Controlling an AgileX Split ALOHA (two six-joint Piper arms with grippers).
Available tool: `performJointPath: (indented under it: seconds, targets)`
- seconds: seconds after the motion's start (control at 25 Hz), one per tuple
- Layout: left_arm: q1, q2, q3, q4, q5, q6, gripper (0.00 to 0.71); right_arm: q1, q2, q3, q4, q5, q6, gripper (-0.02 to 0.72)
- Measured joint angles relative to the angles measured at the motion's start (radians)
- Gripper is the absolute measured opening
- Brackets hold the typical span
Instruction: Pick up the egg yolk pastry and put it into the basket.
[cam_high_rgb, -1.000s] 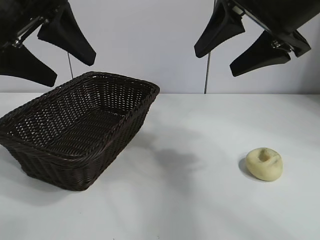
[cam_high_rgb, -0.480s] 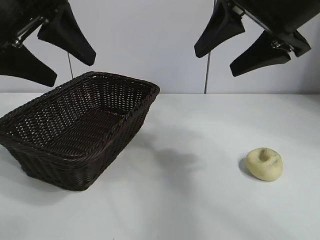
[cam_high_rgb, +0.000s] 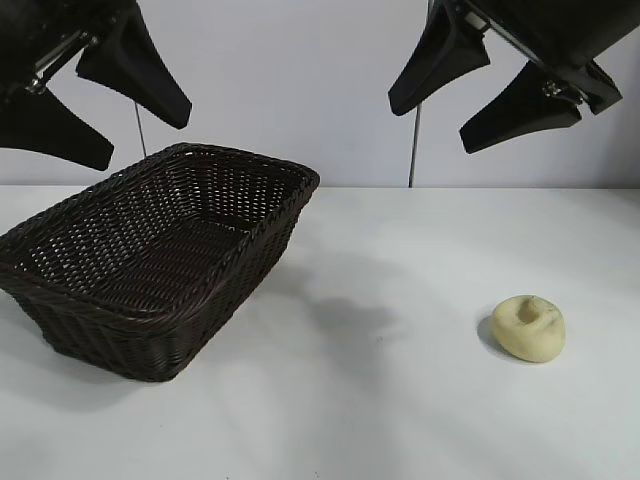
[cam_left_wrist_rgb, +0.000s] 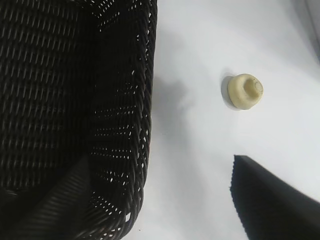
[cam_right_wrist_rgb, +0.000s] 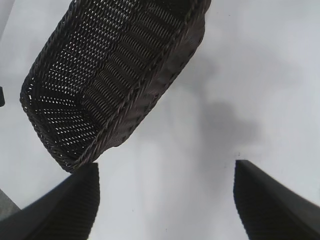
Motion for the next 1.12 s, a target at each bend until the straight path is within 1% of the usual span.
performJointPath:
  seconds: [0.08, 0.2, 0.32, 0.48, 0.64, 0.84, 1.0, 1.12]
  targets:
    - [0.0, 0.0, 0.0, 0.0, 0.011, -0.061, 0.565, 0.0, 0.0, 0.0, 0.0, 0.0, 0.0, 0.539]
    - [0.0, -0.002, 0.0, 0.003, 0.044, -0.214, 0.565, 0.0, 0.0, 0.0, 0.0, 0.0, 0.0, 0.539]
    - [0.0, -0.016, 0.0, 0.047, 0.078, -0.363, 0.565, 0.0, 0.0, 0.0, 0.0, 0.0, 0.0, 0.539]
    - [0.0, -0.052, 0.0, 0.156, 0.109, -0.546, 0.565, 0.0, 0.0, 0.0, 0.0, 0.0, 0.0, 0.539]
    - [0.0, -0.099, 0.0, 0.293, 0.128, -0.759, 0.565, 0.0, 0.0, 0.0, 0.0, 0.001, 0.006, 0.539]
    - [0.0, -0.119, 0.0, 0.466, 0.133, -1.067, 0.565, 0.0, 0.0, 0.0, 0.0, 0.0, 0.021, 0.539]
    - [0.0, -0.119, 0.002, 0.543, 0.133, -1.286, 0.565, 0.0, 0.0, 0.0, 0.0, 0.0, 0.022, 0.539]
    - [-0.002, -0.119, 0.03, 0.586, 0.127, -1.405, 0.565, 0.0, 0.0, 0.0, 0.0, 0.0, 0.022, 0.539]
